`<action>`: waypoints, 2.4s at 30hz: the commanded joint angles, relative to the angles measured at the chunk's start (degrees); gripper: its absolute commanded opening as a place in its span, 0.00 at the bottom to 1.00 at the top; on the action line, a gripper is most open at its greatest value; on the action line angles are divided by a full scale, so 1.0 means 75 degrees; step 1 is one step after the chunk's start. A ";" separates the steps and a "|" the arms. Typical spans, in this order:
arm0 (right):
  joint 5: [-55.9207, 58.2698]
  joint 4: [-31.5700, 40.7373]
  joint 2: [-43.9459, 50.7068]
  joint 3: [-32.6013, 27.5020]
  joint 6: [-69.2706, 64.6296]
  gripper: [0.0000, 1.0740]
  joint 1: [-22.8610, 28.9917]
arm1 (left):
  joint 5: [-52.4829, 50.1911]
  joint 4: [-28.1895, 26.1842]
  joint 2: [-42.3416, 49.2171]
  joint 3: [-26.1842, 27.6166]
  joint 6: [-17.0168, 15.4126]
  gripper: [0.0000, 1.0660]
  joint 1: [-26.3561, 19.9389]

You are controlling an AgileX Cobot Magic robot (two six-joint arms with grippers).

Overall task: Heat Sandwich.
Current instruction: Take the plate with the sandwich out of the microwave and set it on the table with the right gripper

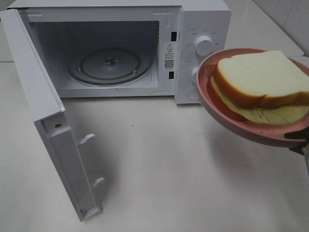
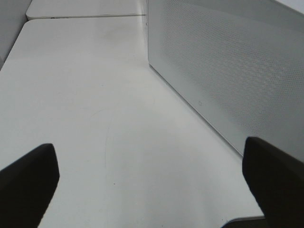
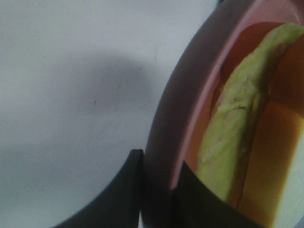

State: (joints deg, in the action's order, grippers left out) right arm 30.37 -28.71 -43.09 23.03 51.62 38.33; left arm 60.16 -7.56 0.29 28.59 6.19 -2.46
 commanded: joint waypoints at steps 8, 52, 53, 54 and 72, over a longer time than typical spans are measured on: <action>0.0817 -0.1772 0.0015 0.0031 -0.2666 0.00 -0.0038 | -0.0092 -0.0008 0.0153 -0.0038 -0.0046 0.97 -0.0038; 0.3606 -0.3636 -0.6631 0.2269 -1.3491 0.03 -0.0046 | -0.0092 -0.0008 0.0153 -0.0038 -0.0046 0.97 -0.0038; 0.3606 -0.3636 -0.6631 0.2269 -1.3491 0.03 -0.0046 | -0.0092 -0.0008 0.0153 -0.0038 -0.0046 0.97 -0.0038; 0.3529 -0.3636 -0.6830 0.2269 -1.3759 0.03 -0.0046 | -0.0092 -0.0008 0.0153 -0.0038 -0.0046 0.97 -0.0038; 0.2628 -0.3690 -0.8006 0.2284 -1.4431 0.06 -0.0802 | -0.0092 -0.0008 0.0153 -0.0038 -0.0046 0.97 -0.0038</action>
State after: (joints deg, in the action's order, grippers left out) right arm 48.76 -54.66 -102.90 40.05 -56.09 32.72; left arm 60.16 -7.56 0.29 28.59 6.19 -2.46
